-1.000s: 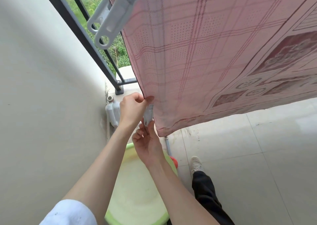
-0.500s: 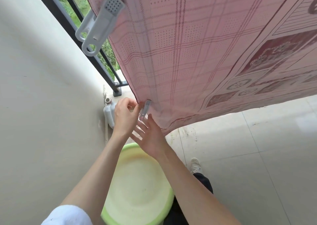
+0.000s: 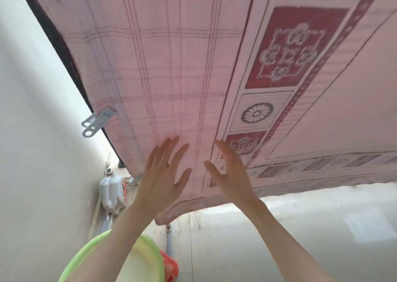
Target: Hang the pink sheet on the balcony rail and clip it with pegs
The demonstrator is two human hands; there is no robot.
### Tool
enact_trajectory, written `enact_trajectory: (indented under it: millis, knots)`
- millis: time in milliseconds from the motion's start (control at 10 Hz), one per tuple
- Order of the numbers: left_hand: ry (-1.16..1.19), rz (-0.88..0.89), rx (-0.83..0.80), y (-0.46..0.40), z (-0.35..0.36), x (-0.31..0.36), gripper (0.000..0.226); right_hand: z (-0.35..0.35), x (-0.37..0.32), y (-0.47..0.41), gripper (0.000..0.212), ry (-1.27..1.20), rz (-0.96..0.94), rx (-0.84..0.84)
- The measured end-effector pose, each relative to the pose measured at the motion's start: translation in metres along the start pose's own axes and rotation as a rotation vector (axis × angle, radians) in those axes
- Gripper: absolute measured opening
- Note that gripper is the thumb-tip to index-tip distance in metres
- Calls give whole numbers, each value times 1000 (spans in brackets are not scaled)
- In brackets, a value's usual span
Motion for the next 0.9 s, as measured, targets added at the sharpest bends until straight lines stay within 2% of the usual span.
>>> enact_trajectory:
  millis: [200, 300, 400, 500, 700, 900]
  knots:
    - [-110, 119, 278, -76, -66, 88, 54, -136, -27, -21, 66, 152, -420, 226]
    - [-178, 141, 407, -106, -98, 124, 54, -191, -43, -37, 60, 214, -607, 420]
    - [-308, 135, 484, -133, -132, 140, 59, -231, -62, -58, 59, 275, -695, 584]
    - [-399, 96, 488, -156, -165, 137, 65, -257, -80, -78, 64, 339, -699, 638]
    - [-453, -27, 371, -171, -181, 113, 62, -269, -71, -103, 64, 434, -555, 707]
    - [-411, -4, 399, -173, -188, 103, 61, -268, -71, -107, 60, 391, -530, 652]
Point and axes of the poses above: each hand's wrist, its own y-axis away from the middle knuckle, its own z-axis out of the palm, x = y × z, the point moved 1 cm from there along -y, towards the middle knuckle
